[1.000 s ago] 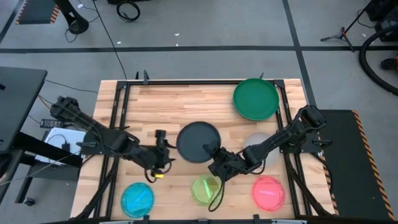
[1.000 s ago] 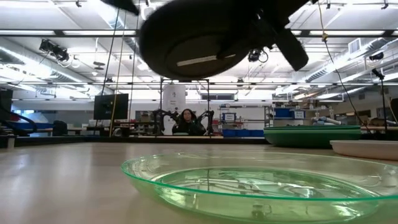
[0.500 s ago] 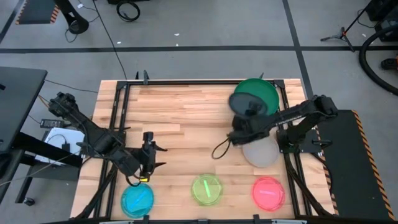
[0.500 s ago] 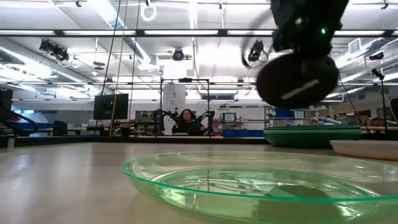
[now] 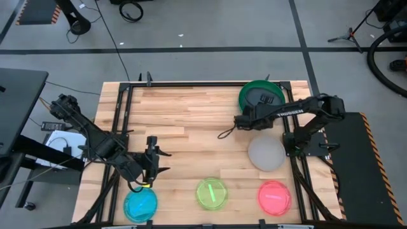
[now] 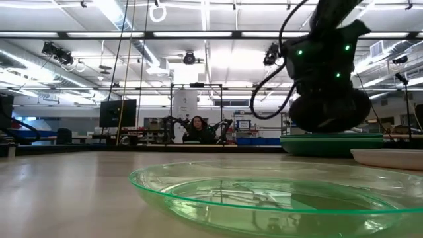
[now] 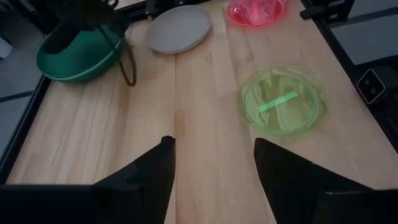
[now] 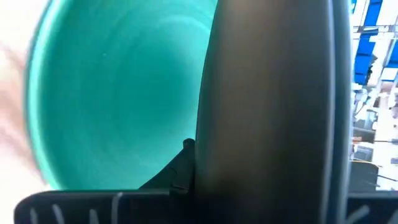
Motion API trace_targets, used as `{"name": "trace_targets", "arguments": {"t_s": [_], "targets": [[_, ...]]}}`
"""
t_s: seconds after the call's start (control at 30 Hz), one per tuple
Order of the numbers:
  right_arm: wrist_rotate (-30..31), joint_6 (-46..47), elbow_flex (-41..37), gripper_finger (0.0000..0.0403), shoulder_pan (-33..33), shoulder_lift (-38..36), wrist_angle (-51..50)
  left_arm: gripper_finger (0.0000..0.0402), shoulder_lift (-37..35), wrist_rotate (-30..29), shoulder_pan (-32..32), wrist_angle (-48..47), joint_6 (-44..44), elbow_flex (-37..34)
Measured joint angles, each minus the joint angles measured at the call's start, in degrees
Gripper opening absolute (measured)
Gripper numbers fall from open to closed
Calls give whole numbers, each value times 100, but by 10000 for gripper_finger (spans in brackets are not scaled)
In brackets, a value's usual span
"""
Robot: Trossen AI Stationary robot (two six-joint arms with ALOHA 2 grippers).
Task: Stack plastic plates
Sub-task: Stack the stacked black plates on top of the dark green plate
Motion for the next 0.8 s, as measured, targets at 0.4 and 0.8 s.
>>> {"name": "trace_targets", "arguments": {"t_s": [0.4,0.8], "targets": [[-87,-1786,-382,110,-1338,2,1338,221,0,1,0,2,-4,0],[-358,-2522,-419,140,-1631,2,2032,221,0,3,0,0,-7,0]]}}
